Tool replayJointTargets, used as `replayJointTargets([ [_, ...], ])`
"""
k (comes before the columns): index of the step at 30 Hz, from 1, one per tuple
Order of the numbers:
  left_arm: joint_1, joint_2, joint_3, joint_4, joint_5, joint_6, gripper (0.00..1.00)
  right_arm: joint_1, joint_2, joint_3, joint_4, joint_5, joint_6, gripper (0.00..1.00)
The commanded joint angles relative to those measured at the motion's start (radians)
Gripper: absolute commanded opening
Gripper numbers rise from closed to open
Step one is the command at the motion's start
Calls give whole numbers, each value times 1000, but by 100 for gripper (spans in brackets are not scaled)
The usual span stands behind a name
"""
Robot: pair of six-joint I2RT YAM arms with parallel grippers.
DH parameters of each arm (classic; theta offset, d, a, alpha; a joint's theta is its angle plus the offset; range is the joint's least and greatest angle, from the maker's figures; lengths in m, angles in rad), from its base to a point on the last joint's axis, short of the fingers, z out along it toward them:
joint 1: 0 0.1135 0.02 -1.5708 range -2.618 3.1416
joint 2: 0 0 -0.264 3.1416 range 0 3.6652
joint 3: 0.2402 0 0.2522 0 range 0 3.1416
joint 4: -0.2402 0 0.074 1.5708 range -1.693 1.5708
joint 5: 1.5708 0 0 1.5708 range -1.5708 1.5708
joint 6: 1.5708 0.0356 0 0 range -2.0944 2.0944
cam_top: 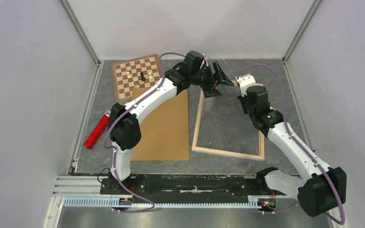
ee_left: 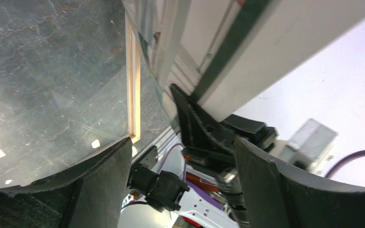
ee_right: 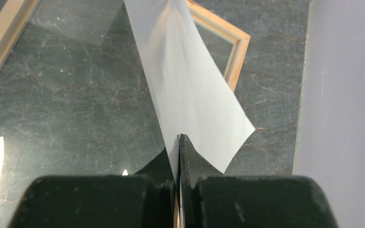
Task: Put the photo into the frame
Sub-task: Turn over the photo from the photo frame.
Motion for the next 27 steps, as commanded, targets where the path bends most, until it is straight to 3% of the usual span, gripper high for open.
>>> replayJointTargets([
  [1, 1, 15, 49, 76, 62, -114, 85, 18, -15, -52, 87, 34, 24, 0],
  [27, 40, 156, 77, 185, 95, -220, 86, 89, 44, -103, 173, 31, 59, 0],
])
